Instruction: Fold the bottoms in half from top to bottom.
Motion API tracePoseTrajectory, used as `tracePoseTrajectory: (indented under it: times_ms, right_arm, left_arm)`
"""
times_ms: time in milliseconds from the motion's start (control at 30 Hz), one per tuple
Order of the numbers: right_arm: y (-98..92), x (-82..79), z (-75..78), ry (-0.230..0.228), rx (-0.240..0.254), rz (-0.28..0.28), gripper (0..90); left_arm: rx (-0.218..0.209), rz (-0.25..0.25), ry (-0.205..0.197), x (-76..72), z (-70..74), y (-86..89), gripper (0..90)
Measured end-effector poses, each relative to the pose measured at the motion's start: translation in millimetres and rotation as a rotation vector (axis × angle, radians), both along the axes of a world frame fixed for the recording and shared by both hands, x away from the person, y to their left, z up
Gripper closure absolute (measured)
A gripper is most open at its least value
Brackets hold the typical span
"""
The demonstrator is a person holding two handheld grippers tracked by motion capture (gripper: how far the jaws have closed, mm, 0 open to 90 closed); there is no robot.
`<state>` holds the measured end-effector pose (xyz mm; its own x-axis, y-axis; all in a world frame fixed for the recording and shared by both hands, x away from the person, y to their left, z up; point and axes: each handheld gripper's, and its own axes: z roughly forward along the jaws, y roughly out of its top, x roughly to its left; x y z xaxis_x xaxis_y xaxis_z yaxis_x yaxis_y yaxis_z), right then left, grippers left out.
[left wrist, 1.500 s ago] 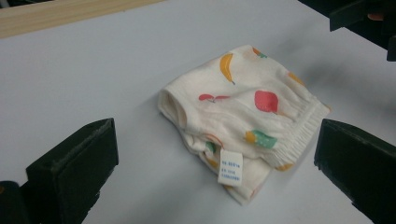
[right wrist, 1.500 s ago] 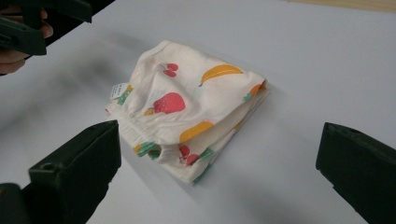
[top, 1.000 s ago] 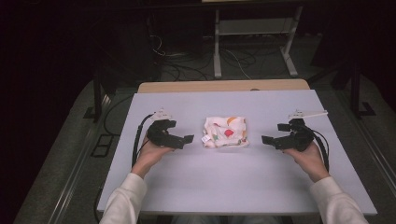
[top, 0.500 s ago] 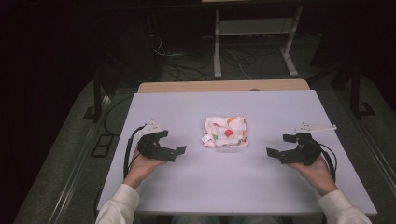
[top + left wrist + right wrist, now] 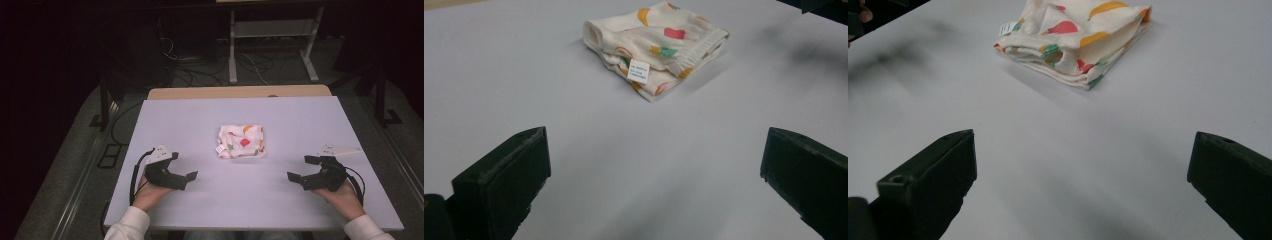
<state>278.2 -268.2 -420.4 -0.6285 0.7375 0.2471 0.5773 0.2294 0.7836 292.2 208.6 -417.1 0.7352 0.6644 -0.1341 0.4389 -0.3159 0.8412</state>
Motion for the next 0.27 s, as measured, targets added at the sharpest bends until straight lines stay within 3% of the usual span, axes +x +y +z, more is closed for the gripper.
tracePoseTrajectory:
  times_ms: [267]
  right_arm:
    - [-3.0, -11.4, -9.5, -0.020, -0.022, -0.003, 0.0]
  left_arm:
    - [-0.021, -0.002, -0.008, -8.4, -4.3, 6.7, 0.0]
